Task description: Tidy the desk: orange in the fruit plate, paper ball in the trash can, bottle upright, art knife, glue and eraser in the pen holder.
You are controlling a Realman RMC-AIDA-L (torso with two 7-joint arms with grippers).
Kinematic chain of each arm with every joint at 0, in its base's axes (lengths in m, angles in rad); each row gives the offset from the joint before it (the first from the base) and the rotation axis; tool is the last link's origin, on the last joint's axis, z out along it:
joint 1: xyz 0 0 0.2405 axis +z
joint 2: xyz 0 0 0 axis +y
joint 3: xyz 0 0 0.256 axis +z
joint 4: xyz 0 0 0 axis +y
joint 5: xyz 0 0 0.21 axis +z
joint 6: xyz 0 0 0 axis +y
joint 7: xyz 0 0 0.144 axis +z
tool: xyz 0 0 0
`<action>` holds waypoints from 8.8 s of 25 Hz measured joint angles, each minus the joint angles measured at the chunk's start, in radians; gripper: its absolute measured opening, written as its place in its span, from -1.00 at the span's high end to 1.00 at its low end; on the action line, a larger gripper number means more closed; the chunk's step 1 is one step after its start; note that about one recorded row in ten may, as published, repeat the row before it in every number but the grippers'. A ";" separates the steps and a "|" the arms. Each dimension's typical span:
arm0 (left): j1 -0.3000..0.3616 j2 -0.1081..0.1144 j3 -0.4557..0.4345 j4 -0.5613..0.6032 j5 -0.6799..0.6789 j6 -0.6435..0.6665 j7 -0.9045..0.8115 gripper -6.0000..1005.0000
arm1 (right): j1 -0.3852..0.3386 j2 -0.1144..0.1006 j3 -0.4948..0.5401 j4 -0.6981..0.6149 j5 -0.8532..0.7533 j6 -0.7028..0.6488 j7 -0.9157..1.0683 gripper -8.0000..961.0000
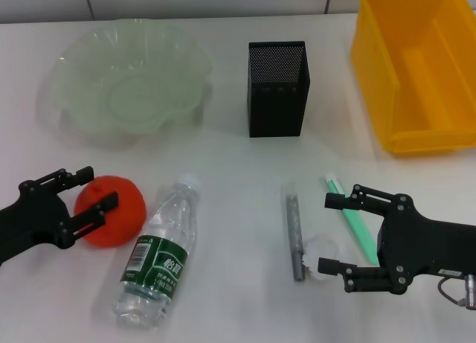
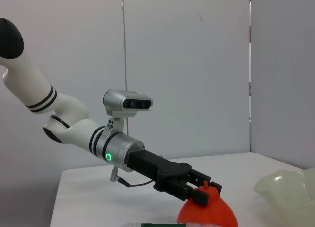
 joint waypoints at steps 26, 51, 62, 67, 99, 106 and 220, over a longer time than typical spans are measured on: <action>-0.142 -0.003 -0.154 0.069 -0.151 0.151 -0.066 0.70 | -0.020 -0.003 0.031 -0.001 0.005 -0.027 0.014 -0.75; -0.251 0.002 -0.065 0.066 -0.196 -0.069 -0.133 -0.05 | 0.003 0.001 0.090 -0.099 0.070 -0.079 0.368 -0.75; -0.146 0.008 0.022 0.163 -0.194 0.035 -0.178 -0.68 | 0.018 0.005 0.087 -0.256 0.088 -0.121 0.561 -0.75; -0.096 0.008 0.109 0.174 -0.188 0.107 -0.150 -0.68 | 0.030 0.007 -0.041 -0.575 0.105 -0.098 0.854 -0.75; -0.089 -0.001 0.372 0.095 -0.179 0.120 -0.051 -0.67 | 0.092 0.005 -1.122 -1.014 -0.262 0.229 1.689 -0.74; -0.081 0.002 0.415 0.114 -0.179 0.149 -0.051 -0.67 | 0.116 0.004 -1.174 -0.946 -0.265 0.283 1.702 -0.74; 0.075 -0.014 1.428 1.077 0.637 -0.493 -1.976 0.07 | -0.223 -0.002 -0.355 -0.306 0.361 0.108 0.244 -0.77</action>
